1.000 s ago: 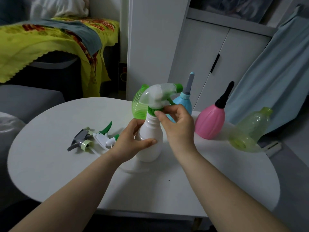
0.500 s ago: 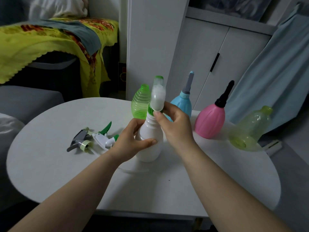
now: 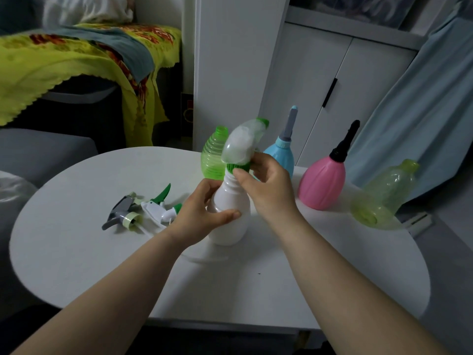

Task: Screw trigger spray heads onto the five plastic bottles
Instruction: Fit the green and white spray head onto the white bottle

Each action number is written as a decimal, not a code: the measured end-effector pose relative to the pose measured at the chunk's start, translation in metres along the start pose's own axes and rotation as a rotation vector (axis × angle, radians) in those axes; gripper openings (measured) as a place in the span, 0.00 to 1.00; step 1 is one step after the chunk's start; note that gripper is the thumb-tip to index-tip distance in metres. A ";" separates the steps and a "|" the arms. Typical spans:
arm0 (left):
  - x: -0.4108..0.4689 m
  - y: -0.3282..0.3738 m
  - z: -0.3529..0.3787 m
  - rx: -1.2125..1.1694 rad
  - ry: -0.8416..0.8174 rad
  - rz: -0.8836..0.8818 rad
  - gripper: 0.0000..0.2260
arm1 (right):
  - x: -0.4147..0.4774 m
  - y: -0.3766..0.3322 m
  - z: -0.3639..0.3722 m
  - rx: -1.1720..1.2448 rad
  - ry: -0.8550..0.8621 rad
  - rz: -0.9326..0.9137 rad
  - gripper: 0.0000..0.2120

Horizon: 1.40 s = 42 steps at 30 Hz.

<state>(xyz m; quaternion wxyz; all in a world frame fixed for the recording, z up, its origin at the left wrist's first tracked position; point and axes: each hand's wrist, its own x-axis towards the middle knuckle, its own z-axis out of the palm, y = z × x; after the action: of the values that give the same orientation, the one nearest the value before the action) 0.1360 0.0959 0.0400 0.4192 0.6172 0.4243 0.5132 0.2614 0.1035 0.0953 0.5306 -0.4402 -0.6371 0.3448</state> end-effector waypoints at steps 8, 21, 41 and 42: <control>0.000 0.001 0.000 0.002 -0.008 -0.001 0.20 | -0.002 -0.001 0.008 -0.079 0.073 0.028 0.18; 0.000 0.002 0.000 0.019 -0.008 -0.022 0.20 | -0.004 0.001 0.009 -0.004 0.092 0.045 0.14; -0.001 0.004 0.001 0.011 -0.004 -0.005 0.20 | -0.004 0.013 0.004 0.198 -0.148 0.063 0.15; -0.001 0.004 0.001 0.014 -0.003 -0.002 0.19 | -0.004 0.012 0.005 0.179 -0.138 0.046 0.12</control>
<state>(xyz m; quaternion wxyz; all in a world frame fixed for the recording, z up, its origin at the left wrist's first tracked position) 0.1372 0.0938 0.0434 0.4162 0.6203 0.4279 0.5088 0.2588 0.1048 0.0818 0.5144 -0.3810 -0.6285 0.4418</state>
